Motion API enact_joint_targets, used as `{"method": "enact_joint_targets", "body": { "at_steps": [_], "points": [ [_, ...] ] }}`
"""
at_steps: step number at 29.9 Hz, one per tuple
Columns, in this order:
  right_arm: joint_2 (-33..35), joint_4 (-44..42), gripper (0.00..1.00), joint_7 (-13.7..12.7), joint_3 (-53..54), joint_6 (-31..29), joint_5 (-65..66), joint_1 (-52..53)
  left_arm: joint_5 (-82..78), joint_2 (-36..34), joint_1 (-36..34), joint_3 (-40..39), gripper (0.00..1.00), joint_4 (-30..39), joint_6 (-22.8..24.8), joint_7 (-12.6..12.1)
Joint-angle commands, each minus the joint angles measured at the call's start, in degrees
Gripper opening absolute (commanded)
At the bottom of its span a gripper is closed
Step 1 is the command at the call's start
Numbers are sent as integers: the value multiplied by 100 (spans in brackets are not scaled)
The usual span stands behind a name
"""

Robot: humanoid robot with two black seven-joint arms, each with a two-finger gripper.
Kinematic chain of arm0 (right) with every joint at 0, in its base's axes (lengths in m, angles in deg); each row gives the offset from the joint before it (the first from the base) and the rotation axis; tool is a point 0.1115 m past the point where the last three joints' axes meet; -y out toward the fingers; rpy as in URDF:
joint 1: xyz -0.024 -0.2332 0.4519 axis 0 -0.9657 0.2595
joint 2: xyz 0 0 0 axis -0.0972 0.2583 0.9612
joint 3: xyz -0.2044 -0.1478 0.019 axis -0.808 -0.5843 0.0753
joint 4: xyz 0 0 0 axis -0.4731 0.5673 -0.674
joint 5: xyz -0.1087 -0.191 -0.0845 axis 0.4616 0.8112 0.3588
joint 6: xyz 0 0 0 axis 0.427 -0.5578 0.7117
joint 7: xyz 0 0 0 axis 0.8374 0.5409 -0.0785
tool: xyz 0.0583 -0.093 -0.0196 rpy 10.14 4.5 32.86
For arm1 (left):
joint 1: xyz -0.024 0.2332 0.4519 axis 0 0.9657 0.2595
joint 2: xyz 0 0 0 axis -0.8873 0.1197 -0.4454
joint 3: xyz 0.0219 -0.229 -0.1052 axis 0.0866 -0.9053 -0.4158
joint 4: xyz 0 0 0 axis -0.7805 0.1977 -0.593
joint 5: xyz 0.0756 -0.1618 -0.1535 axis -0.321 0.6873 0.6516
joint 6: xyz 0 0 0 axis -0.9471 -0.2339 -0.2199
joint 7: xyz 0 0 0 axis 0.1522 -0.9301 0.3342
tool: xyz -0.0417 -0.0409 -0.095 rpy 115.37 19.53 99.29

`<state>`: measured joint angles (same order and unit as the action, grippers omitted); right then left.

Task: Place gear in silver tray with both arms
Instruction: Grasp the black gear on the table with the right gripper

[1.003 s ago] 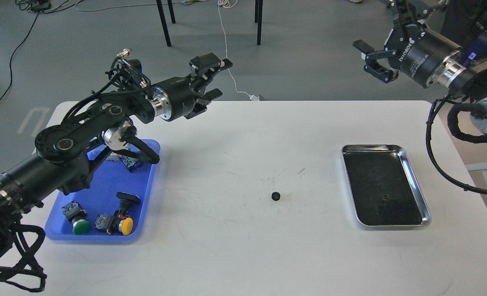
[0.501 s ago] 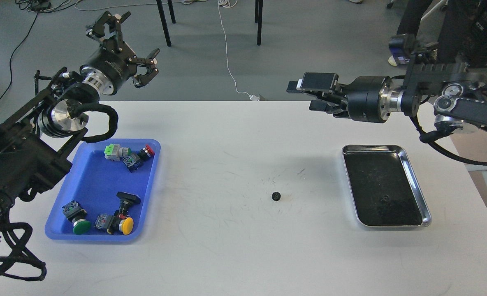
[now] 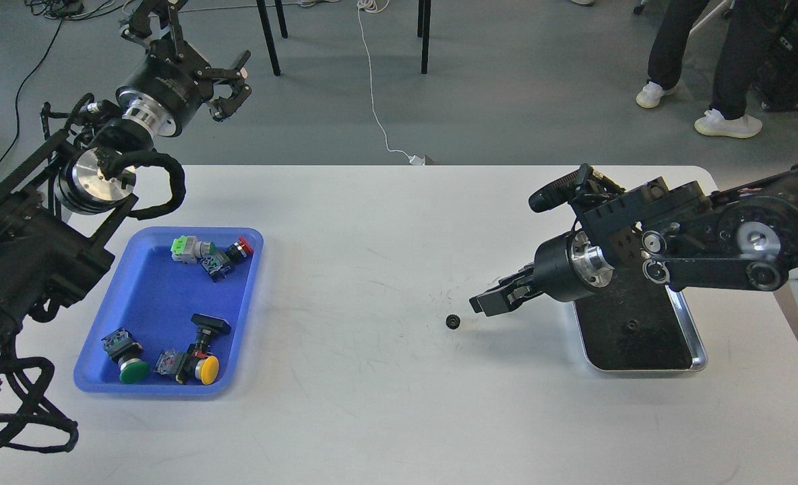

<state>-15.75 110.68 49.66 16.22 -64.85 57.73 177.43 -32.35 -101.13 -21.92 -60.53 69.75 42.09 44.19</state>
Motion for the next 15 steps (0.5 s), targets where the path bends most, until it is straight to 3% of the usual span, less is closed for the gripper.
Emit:
{"method": "enact_joint_targets", "body": {
  "at_steps": [1,5,10,15],
  "points": [
    [-414,-238,61,3,-138,56,4,-89,-12,-28,7,2,97,161,20,3],
    [-888,-615,62,20,-138,407,-13,-230,-20,-46,8,2,97,258,20,3],
    [-1345,-950,66,301,-147,741,-5,-537,-29,-64,8,29,97,267,20,3],
    [-1609,-1310,71,310,-164,1023,4,-757,-29,-81,8,38,97,267,20,-6]
  ]
}}
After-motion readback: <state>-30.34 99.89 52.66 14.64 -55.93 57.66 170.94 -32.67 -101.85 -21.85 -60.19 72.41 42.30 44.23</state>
